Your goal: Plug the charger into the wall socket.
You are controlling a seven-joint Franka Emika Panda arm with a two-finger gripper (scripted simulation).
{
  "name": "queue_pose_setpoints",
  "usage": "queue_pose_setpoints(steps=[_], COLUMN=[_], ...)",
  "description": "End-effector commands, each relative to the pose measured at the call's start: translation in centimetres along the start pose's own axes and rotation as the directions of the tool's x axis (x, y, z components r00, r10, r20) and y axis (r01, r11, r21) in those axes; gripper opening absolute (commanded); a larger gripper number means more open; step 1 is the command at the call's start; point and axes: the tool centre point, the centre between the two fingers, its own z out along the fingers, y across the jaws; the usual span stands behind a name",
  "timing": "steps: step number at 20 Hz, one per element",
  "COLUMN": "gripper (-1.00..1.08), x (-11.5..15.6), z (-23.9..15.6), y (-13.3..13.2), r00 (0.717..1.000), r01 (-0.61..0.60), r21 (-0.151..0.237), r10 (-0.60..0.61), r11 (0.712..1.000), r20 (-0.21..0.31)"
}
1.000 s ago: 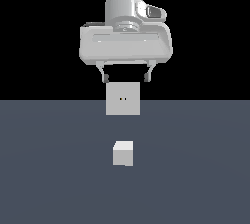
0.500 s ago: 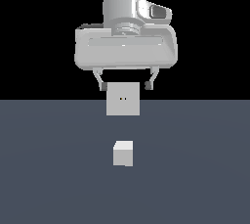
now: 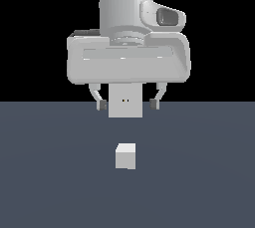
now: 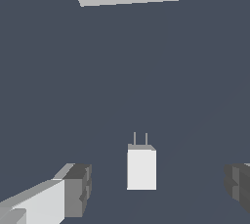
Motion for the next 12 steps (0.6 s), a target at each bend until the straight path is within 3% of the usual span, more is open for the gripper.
queue_pose_setpoints(steps=[1,12], gripper=[1.0,1.0], x=[-0.7,-2.4], z=[0.7,2.6], y=[0.0,-0.1], r00=[1.0,0.997], r01=[-0.008,-0.026], r21=[0.002,0.006], r10=[0.008,0.027], r11=[1.0,1.0], r20=[-0.021,-0.07])
